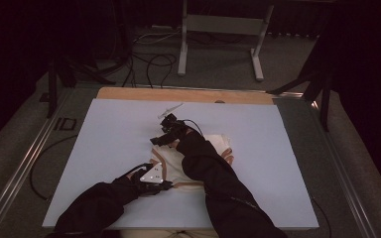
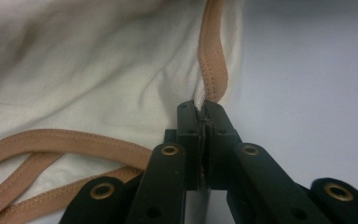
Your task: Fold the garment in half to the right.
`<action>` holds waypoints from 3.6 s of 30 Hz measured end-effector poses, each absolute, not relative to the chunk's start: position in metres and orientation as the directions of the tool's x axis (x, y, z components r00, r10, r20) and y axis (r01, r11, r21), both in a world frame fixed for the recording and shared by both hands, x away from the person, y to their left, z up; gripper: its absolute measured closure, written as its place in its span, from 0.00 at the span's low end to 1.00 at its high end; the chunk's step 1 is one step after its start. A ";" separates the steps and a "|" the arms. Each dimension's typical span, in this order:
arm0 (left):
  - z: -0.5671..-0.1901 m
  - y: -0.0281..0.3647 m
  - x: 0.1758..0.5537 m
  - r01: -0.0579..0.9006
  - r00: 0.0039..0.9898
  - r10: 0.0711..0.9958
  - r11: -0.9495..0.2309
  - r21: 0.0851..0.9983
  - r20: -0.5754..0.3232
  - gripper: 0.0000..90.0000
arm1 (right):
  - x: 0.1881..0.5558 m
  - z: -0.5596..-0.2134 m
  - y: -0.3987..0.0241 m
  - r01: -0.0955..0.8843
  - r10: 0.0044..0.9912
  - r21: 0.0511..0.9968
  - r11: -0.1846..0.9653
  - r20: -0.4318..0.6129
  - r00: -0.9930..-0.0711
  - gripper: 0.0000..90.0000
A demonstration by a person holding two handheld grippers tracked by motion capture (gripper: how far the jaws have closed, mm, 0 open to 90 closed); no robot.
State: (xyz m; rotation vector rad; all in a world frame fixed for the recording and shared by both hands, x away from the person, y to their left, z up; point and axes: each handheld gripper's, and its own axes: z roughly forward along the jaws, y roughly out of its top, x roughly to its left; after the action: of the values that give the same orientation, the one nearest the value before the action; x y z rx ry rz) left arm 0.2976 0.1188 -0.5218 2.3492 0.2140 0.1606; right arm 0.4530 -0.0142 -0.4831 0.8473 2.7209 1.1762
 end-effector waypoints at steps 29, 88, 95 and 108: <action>-0.521 0.118 0.298 0.090 0.981 0.186 -0.711 0.698 0.063 0.98 | 0.471 -0.514 0.008 0.490 0.590 0.603 0.629 0.041 -0.807 0.62; -0.482 0.092 0.300 -0.010 0.990 0.091 -0.725 0.689 0.110 0.99 | 0.456 -0.453 -0.051 0.422 0.540 0.683 0.597 0.047 -0.840 0.96; -0.473 0.085 0.301 -0.030 0.991 0.071 -0.724 0.689 0.117 0.99 | 0.457 -0.445 -0.064 0.426 0.556 0.697 0.577 0.048 -0.830 0.96; -0.460 0.068 0.306 -0.064 0.991 0.037 -0.721 0.690 0.131 0.99 | 0.457 -0.435 -0.086 0.438 0.585 0.704 0.559 0.039 -0.810 0.96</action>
State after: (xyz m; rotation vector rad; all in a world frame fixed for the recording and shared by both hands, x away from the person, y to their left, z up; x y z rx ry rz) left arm 0.3059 0.0684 -0.4602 2.3702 -0.0191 0.1735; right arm 0.4569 -0.0860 -0.4355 0.8615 2.5936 1.0884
